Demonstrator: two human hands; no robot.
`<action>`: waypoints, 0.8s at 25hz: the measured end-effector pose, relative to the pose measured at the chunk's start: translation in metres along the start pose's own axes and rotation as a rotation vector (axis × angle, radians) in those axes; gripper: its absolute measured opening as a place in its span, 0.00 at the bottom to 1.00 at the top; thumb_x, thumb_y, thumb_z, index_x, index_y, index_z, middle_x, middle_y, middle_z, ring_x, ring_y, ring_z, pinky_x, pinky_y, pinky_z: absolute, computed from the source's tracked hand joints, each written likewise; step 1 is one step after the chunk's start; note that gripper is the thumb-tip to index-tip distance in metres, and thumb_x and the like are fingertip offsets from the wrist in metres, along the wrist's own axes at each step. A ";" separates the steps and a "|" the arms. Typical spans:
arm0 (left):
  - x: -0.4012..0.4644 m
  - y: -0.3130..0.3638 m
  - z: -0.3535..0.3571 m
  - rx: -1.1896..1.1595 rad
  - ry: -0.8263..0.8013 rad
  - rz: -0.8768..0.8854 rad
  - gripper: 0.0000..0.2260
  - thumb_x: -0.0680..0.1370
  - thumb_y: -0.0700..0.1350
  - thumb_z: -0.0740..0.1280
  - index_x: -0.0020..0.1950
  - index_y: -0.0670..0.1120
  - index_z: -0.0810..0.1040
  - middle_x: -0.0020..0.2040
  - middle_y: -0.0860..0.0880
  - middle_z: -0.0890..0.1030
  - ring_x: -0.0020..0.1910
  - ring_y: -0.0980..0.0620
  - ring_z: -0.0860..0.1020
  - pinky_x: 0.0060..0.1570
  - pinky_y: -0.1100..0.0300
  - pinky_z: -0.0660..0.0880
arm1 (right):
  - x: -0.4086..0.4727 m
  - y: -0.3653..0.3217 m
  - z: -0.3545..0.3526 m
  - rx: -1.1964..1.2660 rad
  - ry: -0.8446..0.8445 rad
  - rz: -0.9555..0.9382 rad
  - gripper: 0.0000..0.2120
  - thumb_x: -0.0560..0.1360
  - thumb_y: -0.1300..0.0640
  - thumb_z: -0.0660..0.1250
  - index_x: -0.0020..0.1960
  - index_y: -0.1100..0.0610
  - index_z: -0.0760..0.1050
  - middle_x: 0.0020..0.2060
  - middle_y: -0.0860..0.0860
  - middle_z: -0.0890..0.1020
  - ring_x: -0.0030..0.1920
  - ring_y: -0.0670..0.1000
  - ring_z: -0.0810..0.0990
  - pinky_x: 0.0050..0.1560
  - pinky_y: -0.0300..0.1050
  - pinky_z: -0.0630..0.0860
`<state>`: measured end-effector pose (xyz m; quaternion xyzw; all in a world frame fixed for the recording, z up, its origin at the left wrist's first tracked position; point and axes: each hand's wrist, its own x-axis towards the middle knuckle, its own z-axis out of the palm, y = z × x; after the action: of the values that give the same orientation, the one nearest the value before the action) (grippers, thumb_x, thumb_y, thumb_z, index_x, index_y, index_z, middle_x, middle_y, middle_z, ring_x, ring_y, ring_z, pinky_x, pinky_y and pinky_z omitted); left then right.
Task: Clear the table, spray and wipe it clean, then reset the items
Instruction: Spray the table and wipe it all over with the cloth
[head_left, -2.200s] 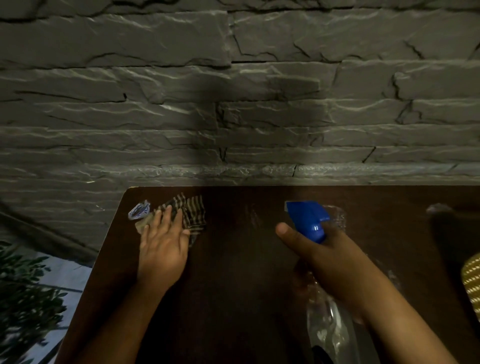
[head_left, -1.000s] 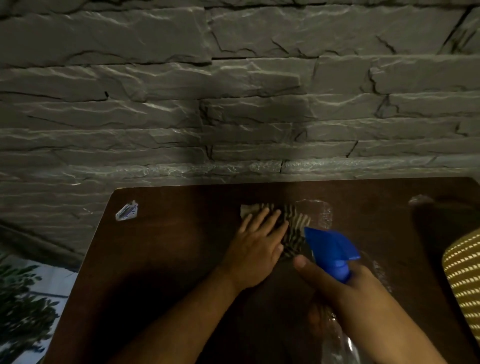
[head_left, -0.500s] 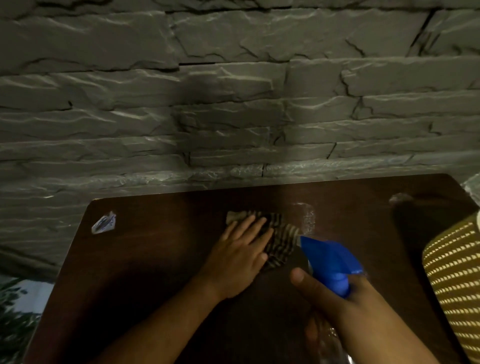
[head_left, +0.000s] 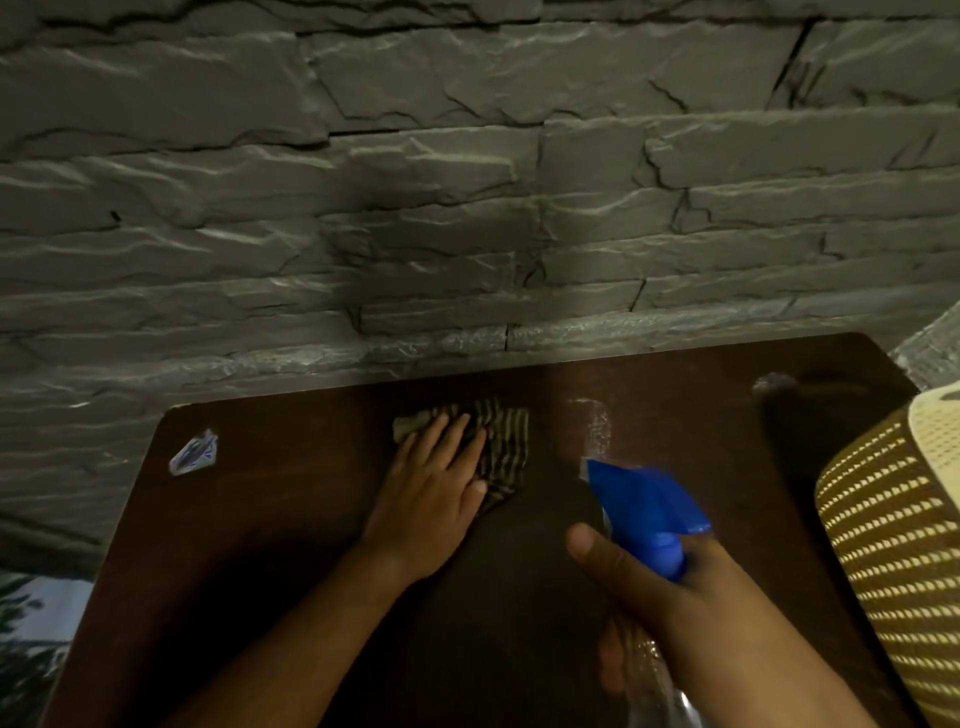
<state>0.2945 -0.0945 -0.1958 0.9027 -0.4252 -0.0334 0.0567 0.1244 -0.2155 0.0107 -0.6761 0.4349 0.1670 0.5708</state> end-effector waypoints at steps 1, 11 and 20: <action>-0.030 -0.001 0.001 -0.007 0.015 -0.012 0.27 0.80 0.60 0.43 0.77 0.51 0.54 0.79 0.49 0.57 0.78 0.50 0.49 0.75 0.50 0.49 | -0.002 0.000 -0.001 0.000 0.010 0.006 0.21 0.51 0.36 0.65 0.37 0.47 0.66 0.21 0.47 0.81 0.25 0.45 0.81 0.36 0.42 0.75; 0.067 0.009 -0.008 -0.061 -0.042 -0.255 0.25 0.82 0.57 0.50 0.79 0.53 0.52 0.80 0.50 0.51 0.78 0.50 0.45 0.76 0.47 0.44 | -0.001 0.014 0.009 -0.024 -0.052 -0.038 0.27 0.55 0.33 0.62 0.46 0.50 0.72 0.31 0.58 0.85 0.33 0.53 0.84 0.44 0.45 0.77; -0.011 0.029 -0.009 -0.011 -0.029 -0.033 0.26 0.81 0.58 0.43 0.79 0.54 0.50 0.80 0.51 0.47 0.78 0.51 0.42 0.76 0.48 0.43 | -0.018 0.029 0.002 -0.008 -0.075 -0.023 0.24 0.55 0.36 0.65 0.42 0.53 0.70 0.34 0.59 0.85 0.33 0.54 0.84 0.45 0.46 0.80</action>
<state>0.2663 -0.1037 -0.1826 0.9088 -0.4106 -0.0498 0.0551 0.0919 -0.2052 0.0046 -0.6765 0.4049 0.1873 0.5859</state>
